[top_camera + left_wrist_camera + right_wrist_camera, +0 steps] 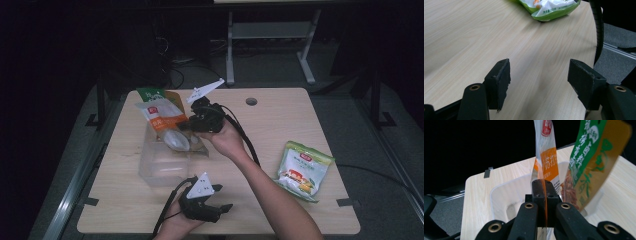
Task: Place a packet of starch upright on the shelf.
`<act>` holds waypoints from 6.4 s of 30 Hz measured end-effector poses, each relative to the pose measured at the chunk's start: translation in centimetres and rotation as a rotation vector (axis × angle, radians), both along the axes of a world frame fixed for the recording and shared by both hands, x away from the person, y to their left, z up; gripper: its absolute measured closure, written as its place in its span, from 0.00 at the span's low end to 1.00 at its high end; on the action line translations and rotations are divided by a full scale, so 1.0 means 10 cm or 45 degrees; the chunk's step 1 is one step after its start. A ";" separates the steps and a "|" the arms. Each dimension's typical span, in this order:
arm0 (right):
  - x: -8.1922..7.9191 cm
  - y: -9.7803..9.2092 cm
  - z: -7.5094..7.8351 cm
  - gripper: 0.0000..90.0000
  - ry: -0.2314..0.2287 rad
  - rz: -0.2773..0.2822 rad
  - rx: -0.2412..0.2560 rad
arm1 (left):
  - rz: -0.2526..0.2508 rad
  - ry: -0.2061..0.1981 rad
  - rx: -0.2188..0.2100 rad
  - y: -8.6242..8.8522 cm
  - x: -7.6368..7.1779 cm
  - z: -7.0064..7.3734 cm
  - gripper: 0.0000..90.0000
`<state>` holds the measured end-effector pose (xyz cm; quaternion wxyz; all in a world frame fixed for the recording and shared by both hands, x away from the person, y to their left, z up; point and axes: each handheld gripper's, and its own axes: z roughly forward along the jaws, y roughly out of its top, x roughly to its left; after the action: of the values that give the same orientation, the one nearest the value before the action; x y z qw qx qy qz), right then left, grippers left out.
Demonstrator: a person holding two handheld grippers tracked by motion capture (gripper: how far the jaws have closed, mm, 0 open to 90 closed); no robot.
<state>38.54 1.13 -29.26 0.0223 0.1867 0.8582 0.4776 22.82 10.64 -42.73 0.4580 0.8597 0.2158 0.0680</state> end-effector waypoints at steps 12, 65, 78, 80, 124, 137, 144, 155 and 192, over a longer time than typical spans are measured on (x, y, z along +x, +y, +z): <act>0.19 0.38 -0.29 1.00 0.055 0.033 -0.030 | -0.014 -0.018 0.019 0.05 0.02 0.01 0.38; 0.24 0.70 -0.19 1.00 0.133 -0.019 -0.101 | -0.007 -0.012 -0.003 0.06 0.00 0.01 0.37; 0.25 0.60 -0.48 1.00 0.185 -0.141 0.062 | -0.017 -0.022 0.006 0.04 -0.03 0.02 0.37; 0.25 0.62 -0.51 1.00 0.180 -0.135 0.042 | -0.016 -0.025 0.007 0.05 -0.02 0.02 0.37; 0.23 0.35 -0.55 0.83 0.146 -0.080 -0.076 | -0.001 -0.008 0.012 0.04 -0.01 0.00 0.37; 0.14 -0.09 -0.38 0.67 0.154 -0.084 -0.029 | 0.000 -0.012 0.022 0.01 0.02 0.00 0.36; 0.09 -0.38 -0.33 0.64 0.154 -0.127 -0.028 | -0.009 -0.012 0.033 -0.01 0.04 -0.01 0.35; 0.01 -0.78 -0.34 0.56 0.148 -0.206 -0.056 | -0.003 -0.012 0.019 -0.01 0.08 0.00 0.36; -0.33 -2.07 -0.54 0.42 0.199 -0.489 -0.091 | -0.050 0.011 0.070 -0.30 0.27 0.02 0.39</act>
<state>35.23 -19.55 -34.63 0.0529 0.3824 0.8224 0.4179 25.52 7.67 -42.54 0.4344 0.8763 0.1989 0.0614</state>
